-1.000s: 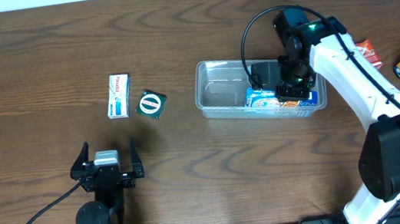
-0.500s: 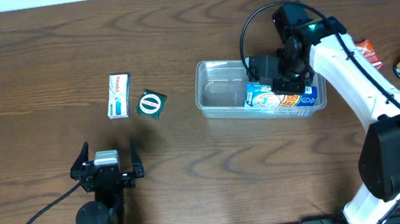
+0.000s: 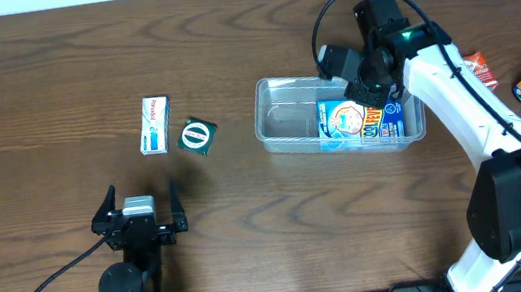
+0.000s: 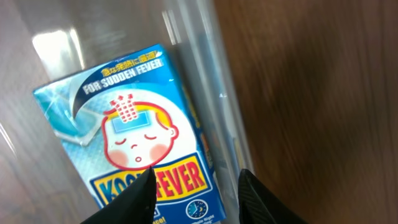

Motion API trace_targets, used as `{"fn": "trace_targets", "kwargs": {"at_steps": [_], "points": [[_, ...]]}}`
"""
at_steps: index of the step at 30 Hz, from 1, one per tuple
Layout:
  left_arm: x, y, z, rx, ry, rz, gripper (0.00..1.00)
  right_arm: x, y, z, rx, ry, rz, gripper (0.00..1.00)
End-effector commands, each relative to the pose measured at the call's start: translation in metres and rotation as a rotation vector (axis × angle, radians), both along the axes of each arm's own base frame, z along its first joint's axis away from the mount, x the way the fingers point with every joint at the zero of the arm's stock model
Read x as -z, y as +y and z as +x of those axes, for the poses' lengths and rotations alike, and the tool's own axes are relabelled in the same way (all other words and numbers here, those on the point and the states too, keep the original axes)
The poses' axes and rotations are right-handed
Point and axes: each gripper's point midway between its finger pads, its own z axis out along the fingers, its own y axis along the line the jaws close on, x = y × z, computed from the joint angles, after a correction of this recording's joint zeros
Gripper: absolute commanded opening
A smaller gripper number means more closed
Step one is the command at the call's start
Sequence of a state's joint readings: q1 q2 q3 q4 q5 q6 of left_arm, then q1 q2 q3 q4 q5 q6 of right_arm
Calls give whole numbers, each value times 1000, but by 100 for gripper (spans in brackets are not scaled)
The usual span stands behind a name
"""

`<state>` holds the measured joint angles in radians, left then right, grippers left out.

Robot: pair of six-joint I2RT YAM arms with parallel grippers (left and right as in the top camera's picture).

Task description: Pack container

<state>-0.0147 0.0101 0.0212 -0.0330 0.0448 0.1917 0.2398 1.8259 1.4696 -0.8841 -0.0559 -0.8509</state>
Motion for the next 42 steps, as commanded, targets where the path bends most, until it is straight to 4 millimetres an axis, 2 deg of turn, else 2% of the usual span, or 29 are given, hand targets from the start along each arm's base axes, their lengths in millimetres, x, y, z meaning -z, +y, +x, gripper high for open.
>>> {"fn": "trace_targets", "kwargs": {"at_steps": [1,6,12,15,18,22,27,29,33,38,42], "points": [[16,5,-1,-27,48,17,98,3,5,1,119,17,47,39],[16,5,-1,-27,48,17,98,3,10,1,213,37,103,33],[16,5,-1,-27,48,17,98,2,10,2,479,72,192,23],[16,5,-1,-27,48,17,98,1,11,4,616,87,241,22],[16,5,-1,-27,48,17,98,-1,16,3,643,106,281,21],[16,5,-1,-27,48,17,98,-15,13,3,705,92,321,13],[16,5,-1,-27,48,17,98,-44,-13,0,817,52,373,3],[16,5,-1,-27,48,17,98,-59,-25,-7,873,52,406,1],[16,5,-1,-27,48,17,98,-75,-29,-35,888,137,459,1],[16,5,-1,-27,48,17,98,-62,-27,-81,874,301,360,1],[16,5,-1,-27,48,17,98,-41,-24,-106,878,394,300,1]]}}
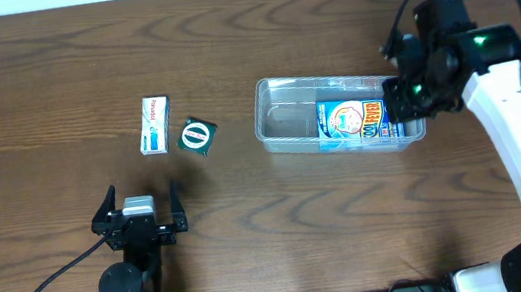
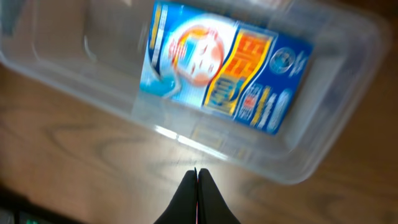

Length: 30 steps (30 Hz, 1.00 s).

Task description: Pack container

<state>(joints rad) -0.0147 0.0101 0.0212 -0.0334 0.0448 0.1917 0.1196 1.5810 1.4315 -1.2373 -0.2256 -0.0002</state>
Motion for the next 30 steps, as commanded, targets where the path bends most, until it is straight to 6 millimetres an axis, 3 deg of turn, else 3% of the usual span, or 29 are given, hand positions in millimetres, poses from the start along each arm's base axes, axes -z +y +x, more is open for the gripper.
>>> {"fn": "trace_targets", "kwargs": {"at_steps": [1,4,9,12,17,30], "points": [[16,5,-1,-27,47,17,98,22,9,-21,-31,94,12,1],[16,5,-1,-27,47,17,98,44,7,-39,-33,167,3,1],[16,5,-1,-27,47,17,98,65,6,-50,-23,204,-1,1],[16,5,-1,-27,47,17,98,69,3,-48,-22,192,-19,1],[16,5,-1,-27,47,17,98,77,-20,-41,31,164,-149,1],[16,5,-1,-27,47,17,98,76,-15,-18,35,70,-135,1]]}}
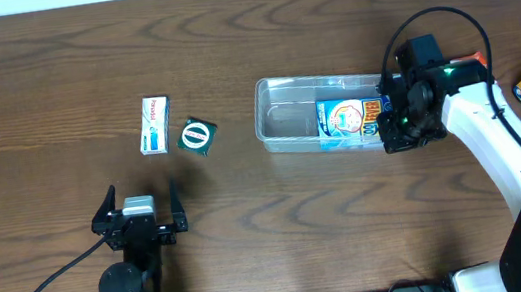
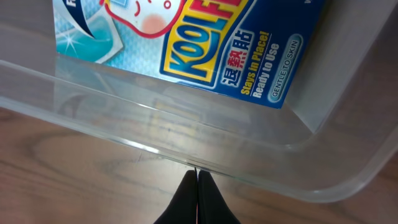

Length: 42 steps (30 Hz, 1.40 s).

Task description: Pack container

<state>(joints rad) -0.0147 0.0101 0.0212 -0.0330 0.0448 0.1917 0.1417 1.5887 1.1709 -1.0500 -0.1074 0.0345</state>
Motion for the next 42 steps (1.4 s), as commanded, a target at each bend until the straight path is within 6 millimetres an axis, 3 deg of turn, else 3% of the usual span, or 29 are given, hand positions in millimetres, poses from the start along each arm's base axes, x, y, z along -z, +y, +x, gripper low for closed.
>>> {"fn": "trace_targets", "kwargs": {"at_steps": [1,17,23,27,31,33,36,40,42], "points": [[16,5,-1,-27,48,17,98,2,1,1,6,-4,-12,1],[16,5,-1,-27,48,17,98,1,2,9,4,-37,-4,1],[16,5,-1,-27,48,17,98,-2,16,2,-19,-12,73,1],[16,5,-1,-27,48,17,98,-15,28,1,-66,-28,150,1],[16,5,-1,-27,48,17,98,-46,28,10,-58,-110,177,2],[16,5,-1,-27,48,17,98,-66,16,21,-34,-186,154,2],[16,5,-1,-27,48,17,98,-88,-19,36,36,-292,28,6],[16,5,-1,-27,48,17,98,-114,-80,58,173,-428,-171,33],[16,5,-1,-27,48,17,98,-122,-105,69,211,-485,-237,35]]}}
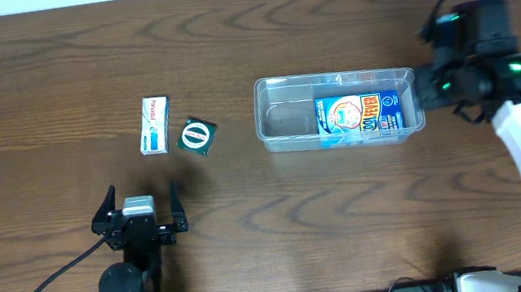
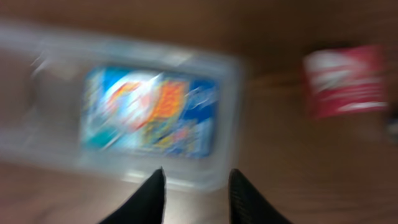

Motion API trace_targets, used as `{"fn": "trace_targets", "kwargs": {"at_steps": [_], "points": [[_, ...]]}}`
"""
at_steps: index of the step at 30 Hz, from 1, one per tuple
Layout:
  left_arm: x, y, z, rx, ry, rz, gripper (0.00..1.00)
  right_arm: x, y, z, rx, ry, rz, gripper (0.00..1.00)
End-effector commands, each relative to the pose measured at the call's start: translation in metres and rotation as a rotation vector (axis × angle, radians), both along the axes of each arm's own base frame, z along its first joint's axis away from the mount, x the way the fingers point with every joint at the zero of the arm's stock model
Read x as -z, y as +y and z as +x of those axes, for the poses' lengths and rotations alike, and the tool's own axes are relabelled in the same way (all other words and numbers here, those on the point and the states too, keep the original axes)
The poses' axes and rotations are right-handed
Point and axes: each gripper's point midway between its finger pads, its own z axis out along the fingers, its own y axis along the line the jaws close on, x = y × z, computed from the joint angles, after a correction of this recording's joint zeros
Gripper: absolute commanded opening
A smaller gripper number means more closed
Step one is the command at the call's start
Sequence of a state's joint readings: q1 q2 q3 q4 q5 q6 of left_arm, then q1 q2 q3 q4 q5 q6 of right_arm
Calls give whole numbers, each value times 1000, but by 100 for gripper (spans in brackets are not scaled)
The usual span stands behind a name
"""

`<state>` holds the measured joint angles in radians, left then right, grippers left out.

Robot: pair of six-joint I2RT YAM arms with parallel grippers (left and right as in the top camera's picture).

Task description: Pack container

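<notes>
A clear plastic container (image 1: 283,123) lies at mid-table, and a blue fever-patch box (image 1: 358,115) lies flat in its right half. My right gripper (image 1: 432,91) hovers just past the container's right end. In the blurred right wrist view the right gripper (image 2: 196,182) is open and holds nothing, with the container (image 2: 230,124) and the blue box (image 2: 149,112) ahead of it. A small white box (image 1: 154,125) and a green box (image 1: 199,135) lie on the table to the container's left. My left gripper (image 1: 138,214) is parked near the front left with its fingers apart.
A red packet (image 2: 345,78) lies on the wood to the right of the container; the overhead view hides it under my right arm. The table is dark brown wood (image 1: 301,221).
My right gripper was shut and low at the container's front right rim. Now it is open, higher and further right, beyond the container's end. The container lies a little straighter.
First my right gripper was open inside the container over the blue box. It was then shut above the container's right end, then shut low against the front right rim. Now it is open, off to the right. The left arm stayed parked.
</notes>
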<state>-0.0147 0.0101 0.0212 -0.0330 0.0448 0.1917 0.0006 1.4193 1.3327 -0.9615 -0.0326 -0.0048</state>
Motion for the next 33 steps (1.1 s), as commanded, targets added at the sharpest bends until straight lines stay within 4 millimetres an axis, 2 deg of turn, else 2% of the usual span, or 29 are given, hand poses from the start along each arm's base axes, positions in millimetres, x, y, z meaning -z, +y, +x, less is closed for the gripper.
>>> {"fn": "trace_targets", "kwargs": {"at_steps": [1,3,6,9,11,17,21,28,33], "points": [[16,5,-1,-27,48,17,98,-13,-59,14,121,-68,-179,35],[16,5,-1,-27,48,17,98,-16,-73,24,121,-104,-190,38],[16,5,-1,-27,48,17,98,-17,-94,36,111,-139,-217,64],[16,5,-1,-27,48,17,98,-16,-116,47,103,-163,-258,75],[16,5,-1,-27,48,17,98,-12,-120,55,45,-179,-265,86],[16,5,-1,-27,48,17,98,12,-125,82,-100,-190,-296,99],[16,5,-1,-27,48,17,98,35,-137,95,-107,-175,-305,99],[16,5,-1,-27,48,17,98,83,-143,101,-130,-115,-204,99],[16,5,-1,-27,48,17,98,104,-146,105,-130,-93,-185,99]]}}
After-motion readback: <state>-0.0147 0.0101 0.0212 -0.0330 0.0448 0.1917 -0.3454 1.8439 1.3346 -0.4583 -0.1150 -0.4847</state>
